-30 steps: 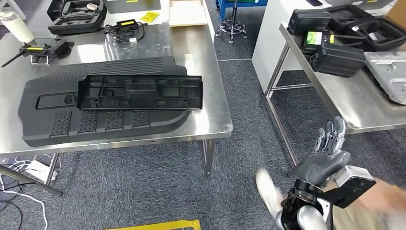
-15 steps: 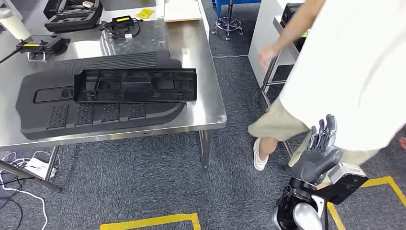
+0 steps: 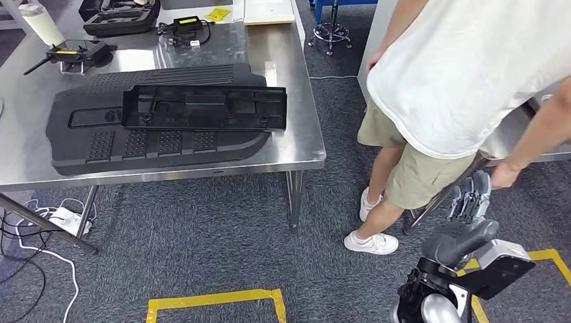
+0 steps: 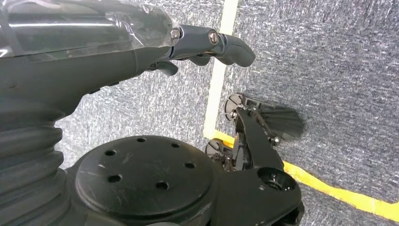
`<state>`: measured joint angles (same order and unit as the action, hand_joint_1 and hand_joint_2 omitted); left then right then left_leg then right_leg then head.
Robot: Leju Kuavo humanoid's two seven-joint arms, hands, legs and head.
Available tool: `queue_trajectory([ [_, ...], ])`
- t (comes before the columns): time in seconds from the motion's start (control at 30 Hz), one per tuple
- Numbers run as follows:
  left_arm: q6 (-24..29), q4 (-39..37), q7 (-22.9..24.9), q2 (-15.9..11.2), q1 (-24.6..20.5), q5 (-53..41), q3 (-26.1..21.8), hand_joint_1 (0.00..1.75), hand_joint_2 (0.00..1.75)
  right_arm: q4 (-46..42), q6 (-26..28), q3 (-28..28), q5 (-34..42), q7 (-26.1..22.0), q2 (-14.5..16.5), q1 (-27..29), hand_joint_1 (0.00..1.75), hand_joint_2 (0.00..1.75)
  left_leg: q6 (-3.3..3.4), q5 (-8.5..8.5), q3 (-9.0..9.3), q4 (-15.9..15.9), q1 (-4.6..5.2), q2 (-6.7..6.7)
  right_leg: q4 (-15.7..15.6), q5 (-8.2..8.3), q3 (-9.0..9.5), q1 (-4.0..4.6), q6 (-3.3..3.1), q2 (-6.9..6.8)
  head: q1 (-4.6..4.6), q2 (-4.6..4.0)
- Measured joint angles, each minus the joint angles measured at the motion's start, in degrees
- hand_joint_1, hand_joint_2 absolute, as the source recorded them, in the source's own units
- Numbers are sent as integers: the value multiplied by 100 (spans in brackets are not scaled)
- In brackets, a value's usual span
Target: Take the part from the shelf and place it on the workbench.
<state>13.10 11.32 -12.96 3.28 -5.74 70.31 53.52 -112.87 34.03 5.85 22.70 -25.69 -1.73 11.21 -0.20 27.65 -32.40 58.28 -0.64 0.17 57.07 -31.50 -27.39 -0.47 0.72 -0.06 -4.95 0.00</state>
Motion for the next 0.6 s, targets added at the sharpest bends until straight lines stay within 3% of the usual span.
queue_trajectory([
  [0.07,-7,0,-8,0,5,-10,1,0,175,0,9,-3,0,-13,1,12,0,0,-74,7,-28,29,-3,-5,-20,65,-49,-15,-81,-7,14,0],
  [0.1,-8,0,-9,0,6,-12,1,0,175,0,10,-3,0,-15,3,15,0,0,-100,110,-77,129,-4,-8,-32,105,-86,-25,-136,-15,33,0],
  [0.17,-7,0,-11,0,6,-13,0,0,175,0,11,-3,1,-19,7,22,0,0,-126,546,-278,664,-7,-10,-44,184,-186,-32,-227,-36,105,0],
  [0.23,-7,0,-15,0,5,-13,-1,0,175,0,11,-4,2,-19,8,36,0,0,-137,955,-498,1385,-3,-10,-21,248,-300,-10,-261,-50,164,0],
  [0.27,-7,0,-16,0,3,-13,-1,0,175,0,11,-4,2,-19,10,41,0,0,-136,1006,-513,1579,-1,-10,1,275,-357,1,-262,-57,173,0],
  [0.3,-8,0,-18,0,1,-14,0,0,175,0,12,-4,3,-19,11,45,0,0,-127,951,-432,1579,3,-10,29,295,-411,9,-260,-61,175,0],
  [0.37,-8,0,-19,0,2,-15,1,0,175,0,6,-4,2,-19,14,49,0,0,-82,644,28,955,10,-10,100,316,-502,17,-246,-62,183,0],
  [0.43,-7,0,-14,-2,-1,-16,1,0,175,0,-8,-4,1,-18,15,47,0,0,-29,469,473,196,34,-12,163,339,-565,32,-209,-64,189,0],
  [0.5,-6,0,-1,-4,-5,-16,1,0,175,0,-20,-4,-2,-16,18,43,0,0,7,458,574,-71,62,-15,188,385,-601,36,-140,-72,191,0],
  [0.57,-4,0,4,-4,0,-11,1,0,175,1,-34,-5,-4,-16,26,45,0,0,61,389,525,-110,44,-2,202,407,-623,32,-61,-67,199,0],
  [0.6,0,0,2,-4,0,-5,0,0,175,1,-49,-8,-4,-15,30,47,0,0,100,343,495,-130,28,10,262,335,-655,30,-27,-56,195,0],
])
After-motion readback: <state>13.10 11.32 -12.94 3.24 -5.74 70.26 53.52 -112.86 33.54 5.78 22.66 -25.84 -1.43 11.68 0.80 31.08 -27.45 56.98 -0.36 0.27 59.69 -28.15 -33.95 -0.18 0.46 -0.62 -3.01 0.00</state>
